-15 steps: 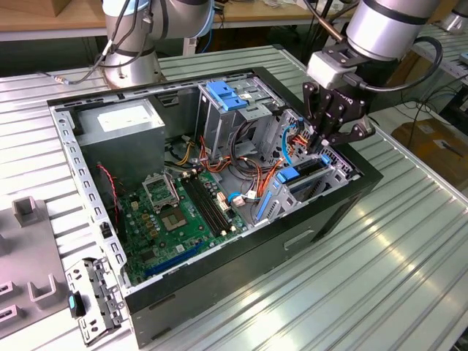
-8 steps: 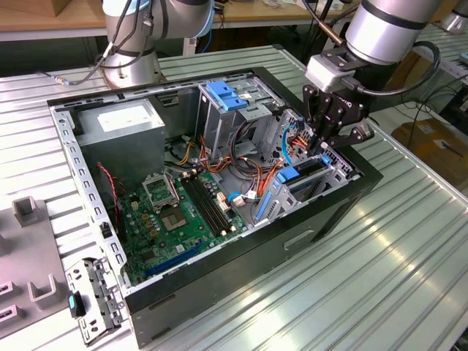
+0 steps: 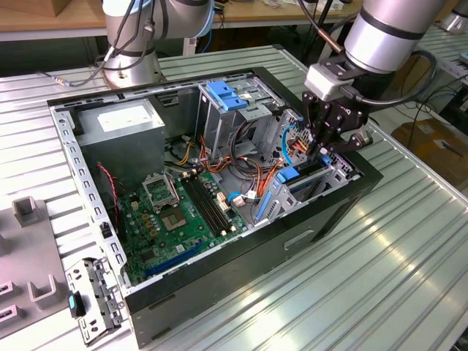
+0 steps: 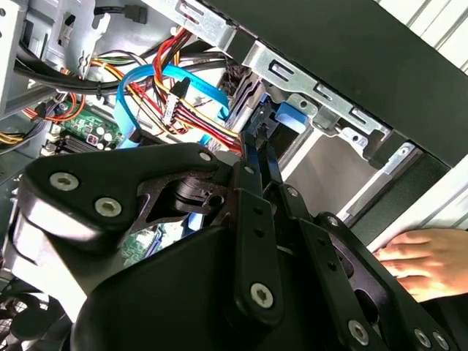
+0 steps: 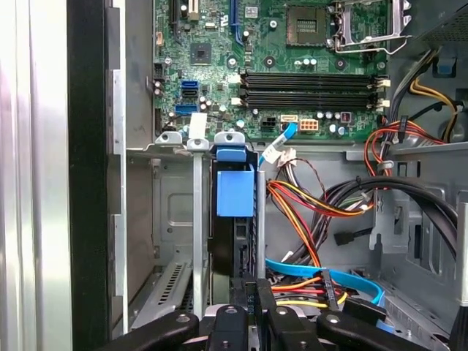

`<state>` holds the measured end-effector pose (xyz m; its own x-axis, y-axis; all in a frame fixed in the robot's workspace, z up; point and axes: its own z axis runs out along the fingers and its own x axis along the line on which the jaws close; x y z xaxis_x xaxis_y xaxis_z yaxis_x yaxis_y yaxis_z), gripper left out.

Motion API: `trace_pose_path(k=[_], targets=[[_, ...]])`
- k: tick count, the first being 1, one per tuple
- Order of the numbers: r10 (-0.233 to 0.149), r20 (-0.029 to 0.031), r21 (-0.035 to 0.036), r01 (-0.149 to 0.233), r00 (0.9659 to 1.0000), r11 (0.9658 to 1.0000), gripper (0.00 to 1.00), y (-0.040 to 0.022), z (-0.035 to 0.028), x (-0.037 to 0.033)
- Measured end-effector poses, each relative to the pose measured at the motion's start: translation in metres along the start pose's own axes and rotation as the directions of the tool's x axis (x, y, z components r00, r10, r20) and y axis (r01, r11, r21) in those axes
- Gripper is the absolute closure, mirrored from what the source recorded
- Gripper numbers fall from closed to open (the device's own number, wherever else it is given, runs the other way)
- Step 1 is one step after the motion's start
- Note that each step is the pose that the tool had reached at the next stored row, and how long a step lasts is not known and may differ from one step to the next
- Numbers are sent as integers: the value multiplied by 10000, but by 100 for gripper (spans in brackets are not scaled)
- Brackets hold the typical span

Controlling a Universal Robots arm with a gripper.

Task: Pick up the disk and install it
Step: 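Insert the first disk wire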

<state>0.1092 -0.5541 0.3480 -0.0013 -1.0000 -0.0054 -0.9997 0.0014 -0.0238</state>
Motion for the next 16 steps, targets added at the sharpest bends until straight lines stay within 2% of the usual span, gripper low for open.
trace_pose_path(k=[16], targets=[[1, -2, 0, -1, 10000, 10000, 83, 2, 77, 7]])
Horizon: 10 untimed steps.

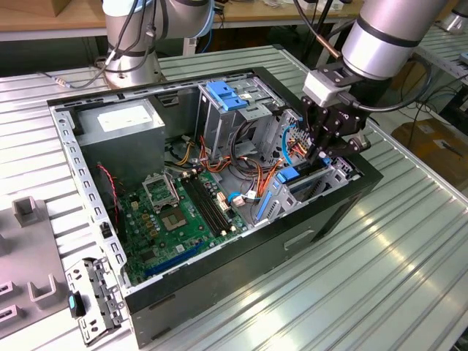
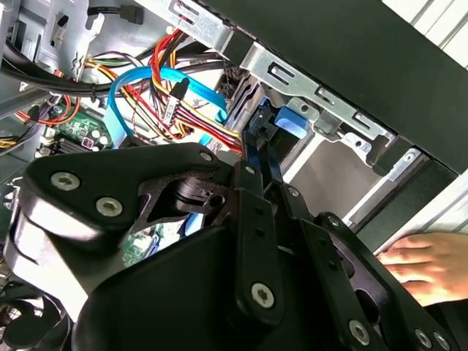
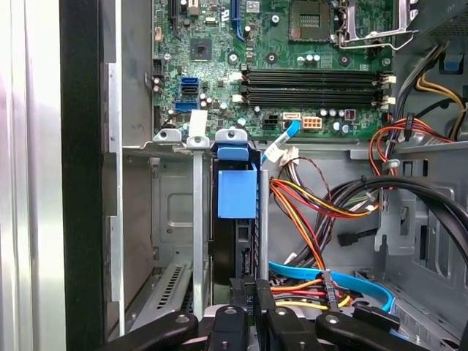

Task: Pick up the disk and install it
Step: 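Insert the first disk wire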

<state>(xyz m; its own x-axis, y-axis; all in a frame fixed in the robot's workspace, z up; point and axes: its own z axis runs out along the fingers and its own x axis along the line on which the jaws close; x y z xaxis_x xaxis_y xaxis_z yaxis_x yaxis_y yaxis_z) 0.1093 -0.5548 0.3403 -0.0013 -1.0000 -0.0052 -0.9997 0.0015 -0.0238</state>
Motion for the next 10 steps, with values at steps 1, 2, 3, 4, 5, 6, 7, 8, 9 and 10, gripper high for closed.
trace_pose_path(k=[1, 2, 3, 4, 5, 6, 7, 8, 9, 10], targets=[[0, -1, 0, 0, 10000, 10000, 83, 0, 0, 0], [0, -1, 0, 0, 10000, 10000, 83, 0, 0, 0], [0, 2, 0, 0, 10000, 10000, 83, 0, 2, 1], [0, 2, 0, 0, 10000, 10000, 83, 0, 2, 1], [1, 2, 0, -1, 10000, 10000, 83, 0, 2, 1], [0, 2, 0, 0, 10000, 10000, 83, 0, 2, 1], [0, 3, 0, 0, 10000, 10000, 83, 0, 3, 1], [0, 3, 0, 0, 10000, 10000, 82, 0, 3, 1], [0, 5, 0, 0, 10000, 10000, 82, 0, 4, 1], [0, 7, 0, 0, 10000, 10000, 82, 0, 3, 1]])
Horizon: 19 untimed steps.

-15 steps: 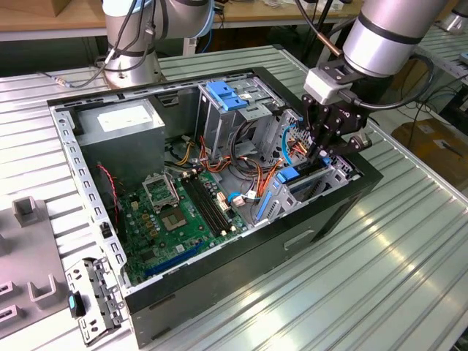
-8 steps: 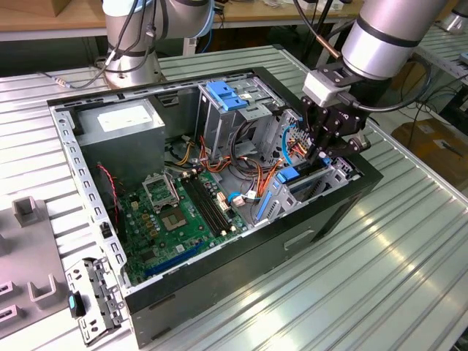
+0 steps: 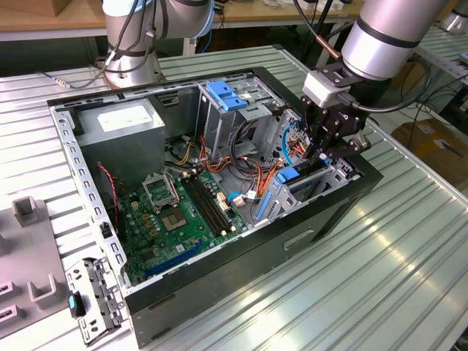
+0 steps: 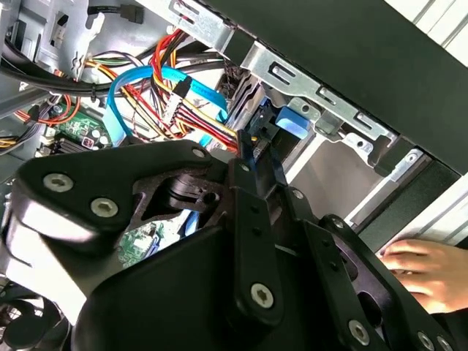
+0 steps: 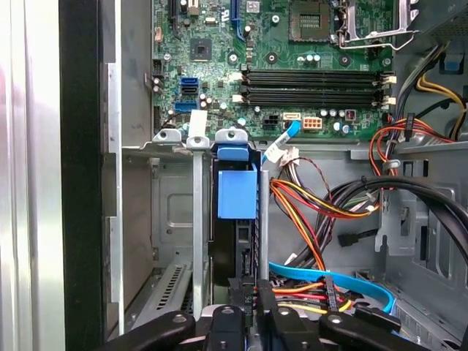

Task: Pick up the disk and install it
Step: 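Insert the first disk wire, then insert the second disk wire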

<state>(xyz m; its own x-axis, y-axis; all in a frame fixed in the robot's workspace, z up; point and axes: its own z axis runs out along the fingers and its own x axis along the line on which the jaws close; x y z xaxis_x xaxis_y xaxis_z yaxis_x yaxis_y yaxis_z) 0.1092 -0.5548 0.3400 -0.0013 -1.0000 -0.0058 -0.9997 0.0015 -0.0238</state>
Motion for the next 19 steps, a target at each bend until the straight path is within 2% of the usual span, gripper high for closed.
trace_pose_path(k=[1, 7, 10, 12, 19], targets=[[0, -3, 0, 0, 10000, 10000, 76, 0, -7, 0], [0, -4, 0, 0, 10000, 10000, 76, -3, -119, -1], [0, -2, 0, 0, 10000, 10000, 77, -3, -122, -1], [0, -3, 0, 0, 10000, 10000, 89, -3, -124, -1], [0, -4, 0, 0, 10000, 10000, 89, -3, -142, -1]])
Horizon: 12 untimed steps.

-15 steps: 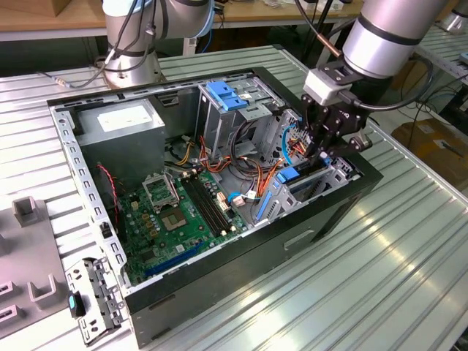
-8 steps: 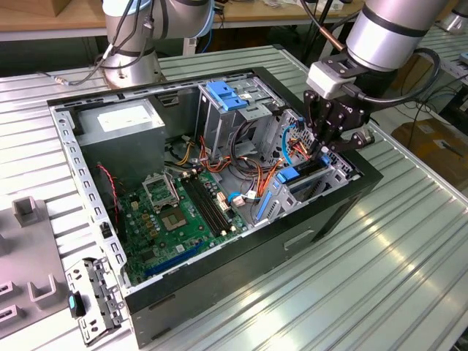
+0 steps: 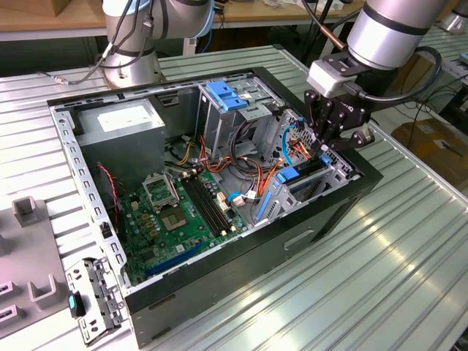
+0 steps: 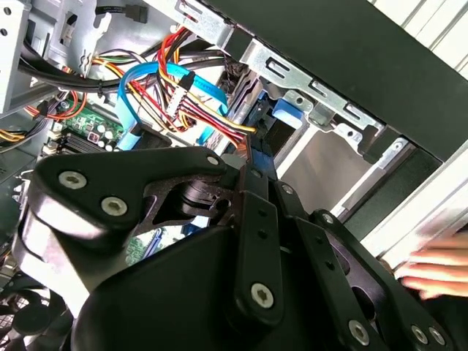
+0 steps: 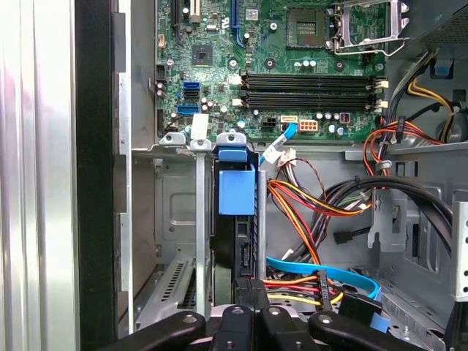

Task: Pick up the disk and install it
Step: 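Insert the second disk wire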

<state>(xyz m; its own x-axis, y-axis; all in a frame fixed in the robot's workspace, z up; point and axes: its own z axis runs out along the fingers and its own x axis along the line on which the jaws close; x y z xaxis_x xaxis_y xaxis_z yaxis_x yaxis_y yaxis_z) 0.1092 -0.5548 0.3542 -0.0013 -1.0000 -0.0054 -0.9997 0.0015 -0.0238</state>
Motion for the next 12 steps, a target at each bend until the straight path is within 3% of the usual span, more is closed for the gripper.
trace_pose_path(k=[12], targets=[[0, 0, 0, 0, 10000, 10000, 89, 29, -1, 0]])
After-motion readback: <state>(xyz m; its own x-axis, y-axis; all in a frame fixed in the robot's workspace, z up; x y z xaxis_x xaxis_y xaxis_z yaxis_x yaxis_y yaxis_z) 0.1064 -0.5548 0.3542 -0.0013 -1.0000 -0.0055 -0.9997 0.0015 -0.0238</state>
